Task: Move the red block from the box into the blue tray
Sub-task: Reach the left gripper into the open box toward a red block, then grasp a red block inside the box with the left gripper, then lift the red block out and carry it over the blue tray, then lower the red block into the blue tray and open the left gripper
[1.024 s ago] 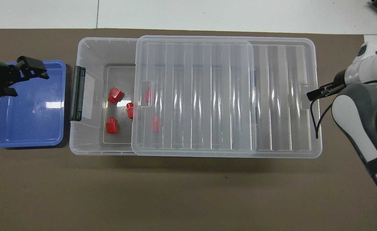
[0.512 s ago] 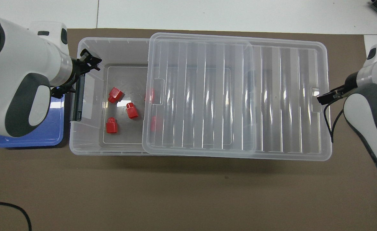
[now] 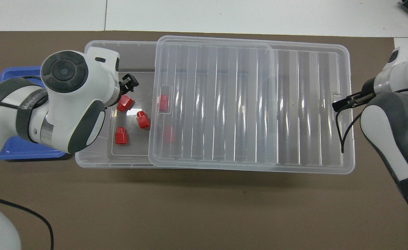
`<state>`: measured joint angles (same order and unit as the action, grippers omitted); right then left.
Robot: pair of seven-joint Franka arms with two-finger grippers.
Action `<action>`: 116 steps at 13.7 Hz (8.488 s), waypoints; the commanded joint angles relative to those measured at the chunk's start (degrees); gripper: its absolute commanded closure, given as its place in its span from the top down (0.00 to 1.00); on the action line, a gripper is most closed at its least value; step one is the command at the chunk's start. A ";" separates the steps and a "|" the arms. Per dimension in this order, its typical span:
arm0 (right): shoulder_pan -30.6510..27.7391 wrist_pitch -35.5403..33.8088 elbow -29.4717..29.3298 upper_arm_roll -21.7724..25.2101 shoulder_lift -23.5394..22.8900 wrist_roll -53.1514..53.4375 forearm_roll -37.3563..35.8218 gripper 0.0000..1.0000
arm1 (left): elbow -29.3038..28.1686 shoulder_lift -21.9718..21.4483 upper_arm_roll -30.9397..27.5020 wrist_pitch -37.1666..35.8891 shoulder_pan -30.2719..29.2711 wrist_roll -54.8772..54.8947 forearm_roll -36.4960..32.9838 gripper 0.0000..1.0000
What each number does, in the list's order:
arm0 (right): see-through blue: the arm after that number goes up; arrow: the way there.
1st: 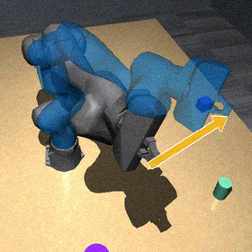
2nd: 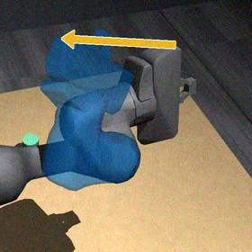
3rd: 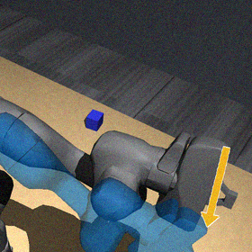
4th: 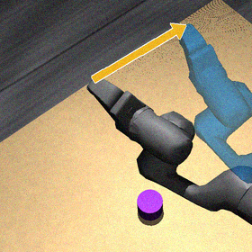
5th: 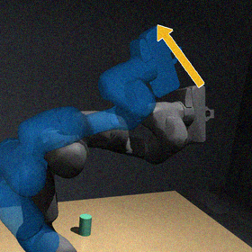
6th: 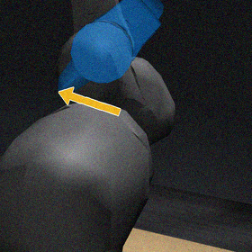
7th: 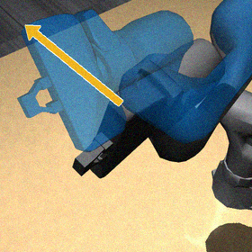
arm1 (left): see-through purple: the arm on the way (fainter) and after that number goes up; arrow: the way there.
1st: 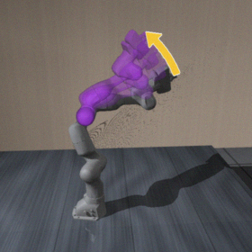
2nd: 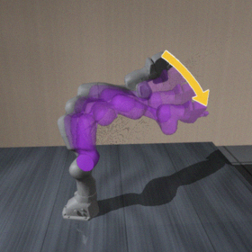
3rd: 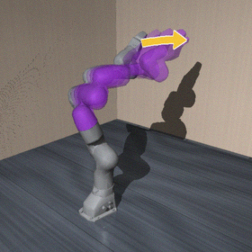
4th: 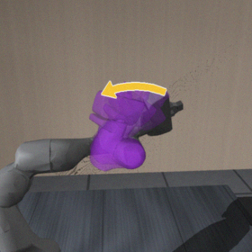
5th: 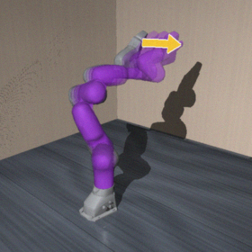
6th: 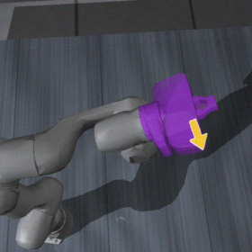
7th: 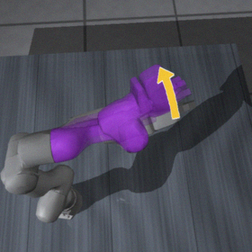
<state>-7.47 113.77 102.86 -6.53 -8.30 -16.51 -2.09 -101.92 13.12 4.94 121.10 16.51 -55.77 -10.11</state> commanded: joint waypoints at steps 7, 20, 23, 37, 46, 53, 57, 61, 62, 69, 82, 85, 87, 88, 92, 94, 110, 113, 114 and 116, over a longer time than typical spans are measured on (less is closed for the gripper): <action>3.96 -7.33 0.41 -0.41 7.94 18.61 -0.02 0.96 | -10.74 3.75 -0.72 13.18 1.60 8.48 -2.89 1.00; 3.78 -23.50 -11.19 -0.32 9.44 28.27 -0.28 0.97 | -11.37 6.04 -0.81 16.44 3.09 8.74 -3.94 1.00; 3.34 -24.73 -11.46 -0.06 9.62 28.38 0.59 0.97 | -11.37 6.73 -0.81 16.62 3.97 9.09 -5.71 1.00; 3.52 -24.04 -10.76 -0.15 10.50 28.64 1.12 0.98 | -11.55 7.27 -0.72 16.53 4.24 9.45 -5.71 0.20; 3.61 -22.72 -9.88 -0.15 10.50 28.90 1.03 0.98 | -6.90 5.26 -0.72 10.15 1.43 9.18 1.92 0.07; 3.69 -22.72 -9.00 -0.15 11.02 28.90 1.03 0.98 | 12.33 -0.90 -0.90 -26.05 -8.39 30.30 5.52 0.07; 3.61 -22.72 -8.38 -0.15 11.20 28.90 1.03 0.98 | 13.94 -2.49 -1.51 -29.00 -12.99 41.52 9.15 0.07; 3.52 -22.72 -8.03 -0.15 11.29 28.90 1.03 0.98 | 13.16 -2.49 -1.78 -27.34 -18.51 58.96 6.09 0.06; 3.60 -22.72 -8.03 -0.15 11.29 28.90 1.03 0.98 | 10.98 -3.01 -1.95 -22.80 -21.31 63.80 5.81 0.06; 3.52 -22.63 -8.03 -0.15 11.29 28.90 1.03 0.98 | 4.10 2.51 -1.87 -0.63 -28.11 70.36 5.90 0.05; 3.43 -22.19 -7.86 -0.15 11.55 28.64 1.03 0.99 | -4.75 8.94 -1.87 17.39 -30.83 77.12 5.90 0.06; 3.25 -22.19 -7.86 -0.06 11.55 28.29 1.03 0.99 | -9.17 7.53 -1.87 20.23 -31.01 73.19 5.98 0.06; 3.25 -22.19 -7.77 -0.06 11.55 28.37 1.03 0.98 | -9.35 7.44 -1.78 19.35 -31.10 72.56 6.07 0.06; 3.25 -22.19 -7.77 0.03 11.55 28.29 1.03 0.98 | -9.26 7.36 -1.78 18.48 -31.01 72.55 6.51 0.06; 2.64 -21.31 -7.33 0.12 11.55 28.11 1.03 0.84 | -9.35 6.74 -1.69 15.13 -31.01 68.53 7.56 0.06; 1.94 -21.23 -7.15 0.12 11.55 28.11 1.03 0.49 | -9.70 6.65 -1.60 15.65 -30.22 65.36 7.83 0.06; -5.53 -1.90 1.11 0.21 5.59 21.96 0.86 0.00 | -4.65 5.17 -1.25 9.41 -29.16 64.12 8.18 1.00; -5.45 1.44 1.11 0.21 2.77 21.87 0.86 0.00 | 6.28 2.19 -1.17 -9.35 -27.23 63.85 8.27 1.00; -5.36 2.49 1.11 0.21 1.98 21.78 0.86 0.00 | 6.47 -0.79 -1.16 -12.70 -27.05 63.85 8.27 1.00; -5.10 4.07 1.02 0.21 0.66 21.70 0.77 0.00 | 6.91 -6.07 -1.16 -18.51 -25.91 63.85 8.44 1.00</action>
<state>-12.34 116.00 103.83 -6.01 -6.88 6.51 -1.29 -94.34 11.74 4.47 107.15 -10.65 8.59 -2.66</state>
